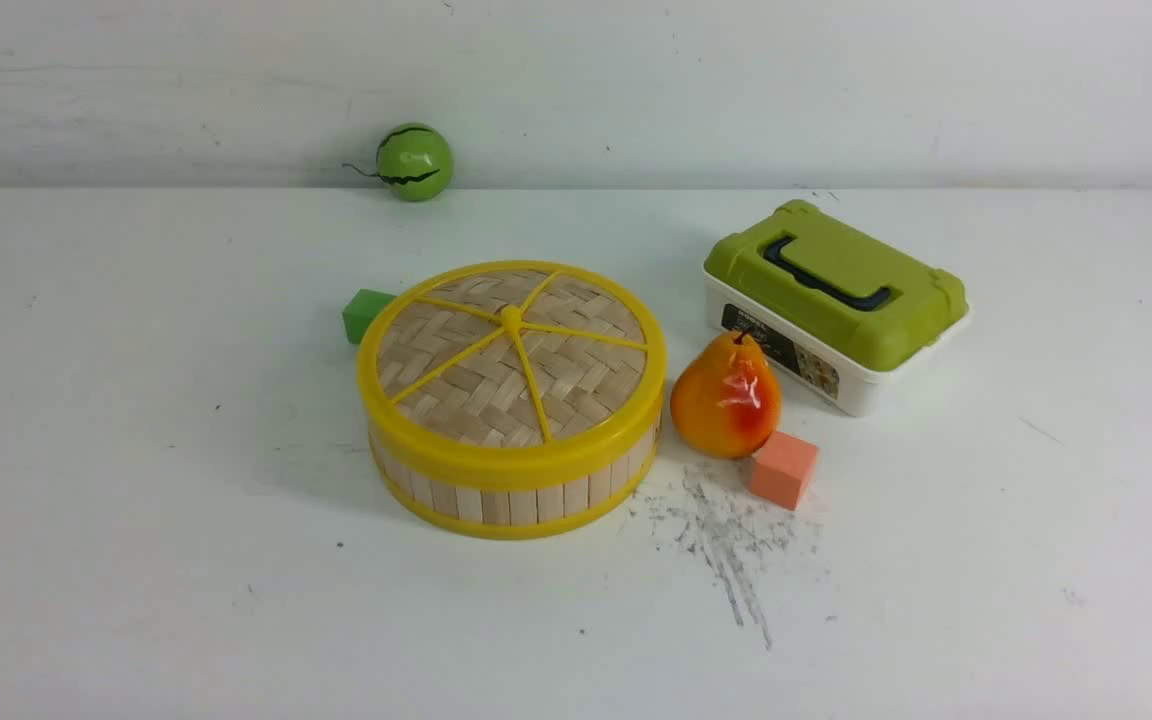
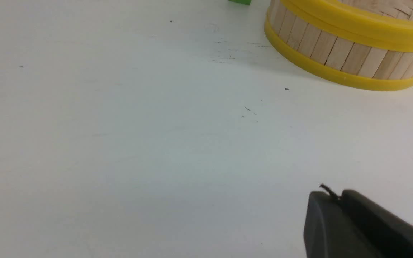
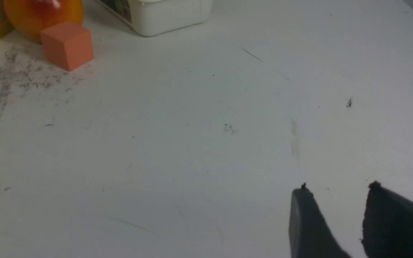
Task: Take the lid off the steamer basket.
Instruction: Use the left arm to lift the lid of the steamer
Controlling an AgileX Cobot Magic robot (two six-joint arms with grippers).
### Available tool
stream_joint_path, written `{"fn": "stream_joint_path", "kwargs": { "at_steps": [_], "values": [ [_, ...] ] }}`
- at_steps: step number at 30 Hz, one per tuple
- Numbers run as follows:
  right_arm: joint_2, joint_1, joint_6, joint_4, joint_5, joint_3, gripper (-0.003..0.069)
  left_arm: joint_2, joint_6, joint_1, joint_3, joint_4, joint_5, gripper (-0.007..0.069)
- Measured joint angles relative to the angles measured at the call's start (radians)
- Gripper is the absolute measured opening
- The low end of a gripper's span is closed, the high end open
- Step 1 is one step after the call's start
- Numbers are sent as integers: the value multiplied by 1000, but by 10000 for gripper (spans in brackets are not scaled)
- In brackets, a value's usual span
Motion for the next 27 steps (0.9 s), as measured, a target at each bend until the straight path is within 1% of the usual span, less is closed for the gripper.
{"fn": "stream_joint_path", "kwargs": {
  "at_steps": [27],
  "values": [
    [0,0,0,0,0,0,240,0,0,0,0,0,0,66]
  ]
}}
